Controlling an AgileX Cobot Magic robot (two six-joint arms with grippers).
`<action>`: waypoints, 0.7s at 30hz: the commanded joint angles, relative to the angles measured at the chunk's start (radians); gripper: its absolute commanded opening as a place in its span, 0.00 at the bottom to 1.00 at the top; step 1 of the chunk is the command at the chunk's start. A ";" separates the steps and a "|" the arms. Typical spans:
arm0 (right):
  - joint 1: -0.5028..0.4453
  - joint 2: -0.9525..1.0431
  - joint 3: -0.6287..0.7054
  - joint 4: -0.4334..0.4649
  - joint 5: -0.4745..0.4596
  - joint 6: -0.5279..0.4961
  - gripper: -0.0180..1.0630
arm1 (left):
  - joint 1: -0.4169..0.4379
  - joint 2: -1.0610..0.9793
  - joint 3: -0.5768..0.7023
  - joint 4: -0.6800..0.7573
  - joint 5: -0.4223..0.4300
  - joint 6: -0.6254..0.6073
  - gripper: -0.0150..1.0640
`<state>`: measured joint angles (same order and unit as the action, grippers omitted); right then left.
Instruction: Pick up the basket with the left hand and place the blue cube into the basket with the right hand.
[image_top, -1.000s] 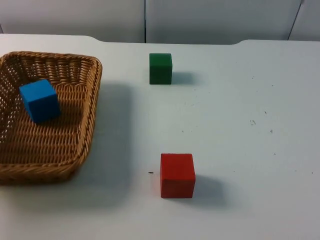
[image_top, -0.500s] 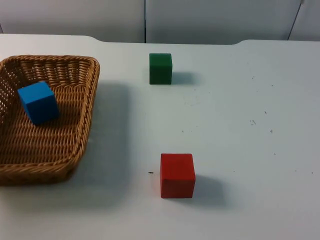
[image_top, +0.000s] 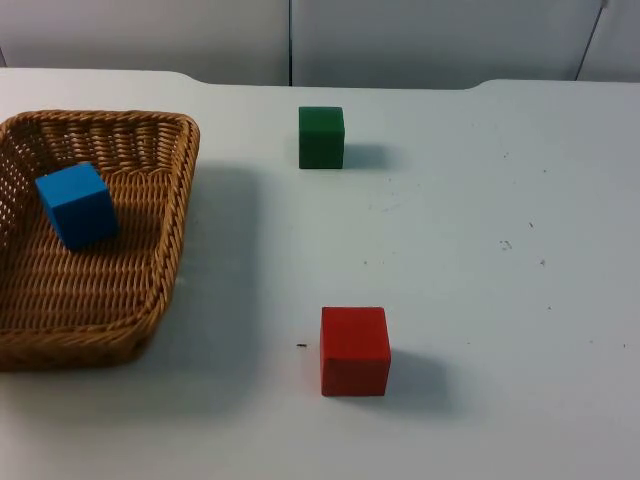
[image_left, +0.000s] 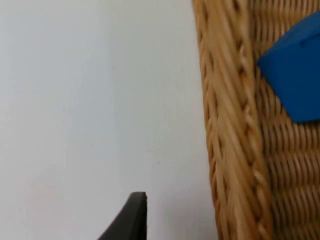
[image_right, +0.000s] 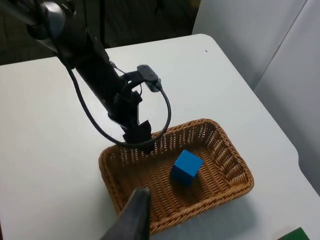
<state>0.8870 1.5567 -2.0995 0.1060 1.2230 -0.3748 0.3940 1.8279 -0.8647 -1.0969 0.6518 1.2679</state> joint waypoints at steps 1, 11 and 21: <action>0.005 -0.008 -0.007 0.007 -0.002 -0.009 0.90 | -0.006 -0.059 -0.006 0.008 -0.018 0.002 0.99; 0.005 -0.008 -0.007 0.007 -0.014 -0.027 0.90 | -0.006 -0.399 -0.006 0.068 -0.116 -0.137 0.99; 0.005 -0.061 0.183 0.033 -0.210 -0.045 0.90 | -0.006 -0.868 0.045 0.145 -0.030 -0.386 0.99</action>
<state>0.8870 1.5139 -1.9740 0.1292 1.0781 -0.4105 0.3940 1.0191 -0.8393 -0.9630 0.5942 0.9116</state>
